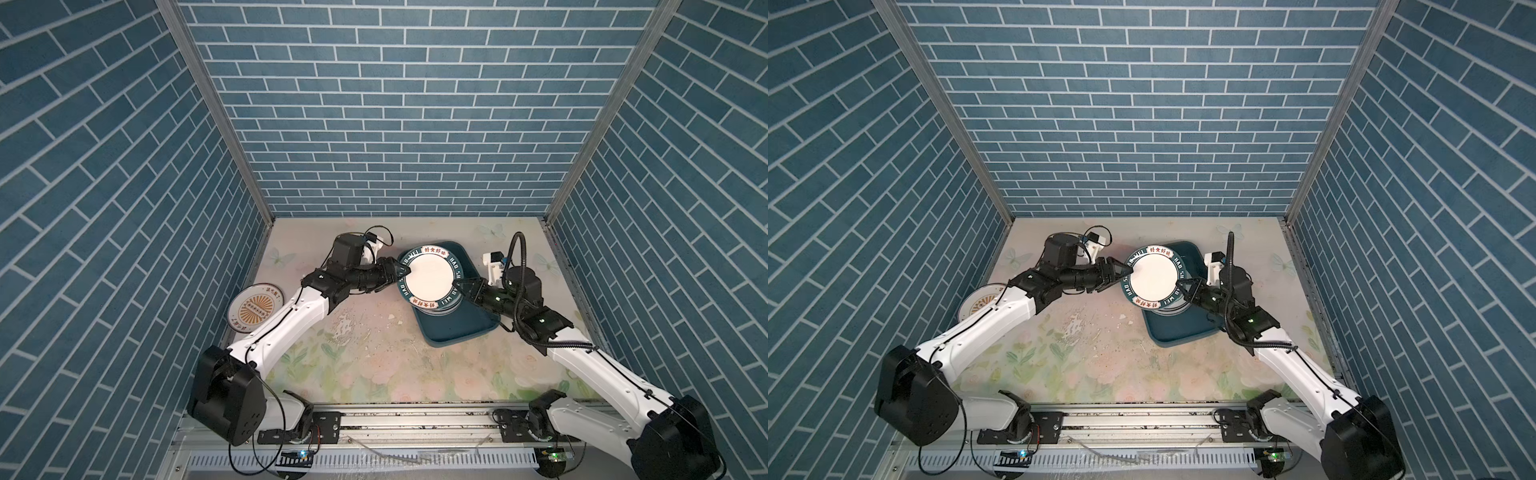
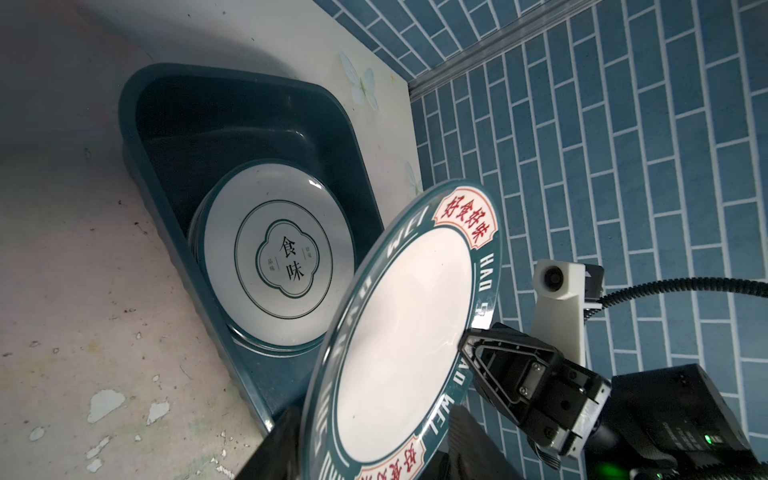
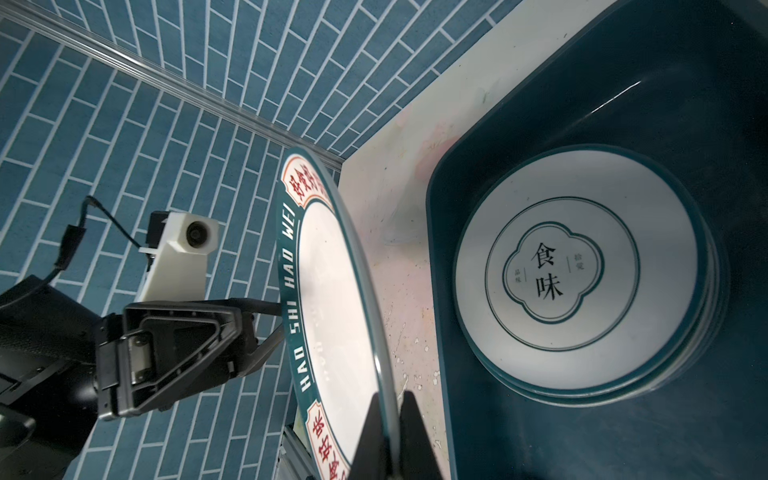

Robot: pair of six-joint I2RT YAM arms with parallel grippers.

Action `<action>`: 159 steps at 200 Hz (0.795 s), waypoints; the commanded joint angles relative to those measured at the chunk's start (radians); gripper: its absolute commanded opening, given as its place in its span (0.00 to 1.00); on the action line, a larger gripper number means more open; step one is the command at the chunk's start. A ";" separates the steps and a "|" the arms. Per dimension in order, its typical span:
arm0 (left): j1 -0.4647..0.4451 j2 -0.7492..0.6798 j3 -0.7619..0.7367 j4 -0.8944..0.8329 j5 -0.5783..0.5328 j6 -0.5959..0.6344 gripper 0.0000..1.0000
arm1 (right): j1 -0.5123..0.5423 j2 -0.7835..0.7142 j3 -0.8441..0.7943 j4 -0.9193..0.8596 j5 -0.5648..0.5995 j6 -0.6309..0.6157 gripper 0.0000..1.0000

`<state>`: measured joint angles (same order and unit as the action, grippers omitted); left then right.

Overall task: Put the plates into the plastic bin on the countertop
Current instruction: 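Pass the HAO SHI HAO WEI plate from the left gripper into the right gripper, then lower the plate onto the bin stack with the right gripper while the left withdraws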

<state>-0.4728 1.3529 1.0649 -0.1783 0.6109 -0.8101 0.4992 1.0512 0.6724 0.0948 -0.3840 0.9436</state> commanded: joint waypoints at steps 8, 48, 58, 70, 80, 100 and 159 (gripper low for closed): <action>-0.004 -0.063 -0.003 0.000 -0.040 0.038 0.74 | 0.004 -0.006 -0.012 0.014 0.036 0.018 0.00; -0.004 -0.116 -0.015 -0.043 -0.134 0.079 0.83 | 0.003 -0.026 -0.012 -0.004 0.058 0.023 0.00; -0.006 -0.149 -0.035 -0.041 -0.184 0.091 0.84 | 0.002 -0.030 -0.012 -0.010 0.062 0.021 0.00; -0.006 -0.204 -0.066 -0.041 -0.255 0.104 0.87 | 0.002 -0.035 -0.013 -0.016 0.066 0.021 0.00; -0.006 -0.258 -0.102 -0.031 -0.302 0.116 0.89 | 0.002 -0.041 -0.015 -0.022 0.070 0.021 0.00; -0.007 -0.359 -0.158 -0.037 -0.375 0.137 0.94 | 0.002 -0.046 -0.012 -0.036 0.086 0.019 0.00; -0.017 -0.432 -0.249 -0.028 -0.406 0.152 0.99 | -0.020 0.002 0.032 -0.125 0.134 -0.014 0.00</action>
<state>-0.4767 0.9157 0.8669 -0.2283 0.2207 -0.6758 0.4923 1.0367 0.6666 -0.0227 -0.2768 0.9417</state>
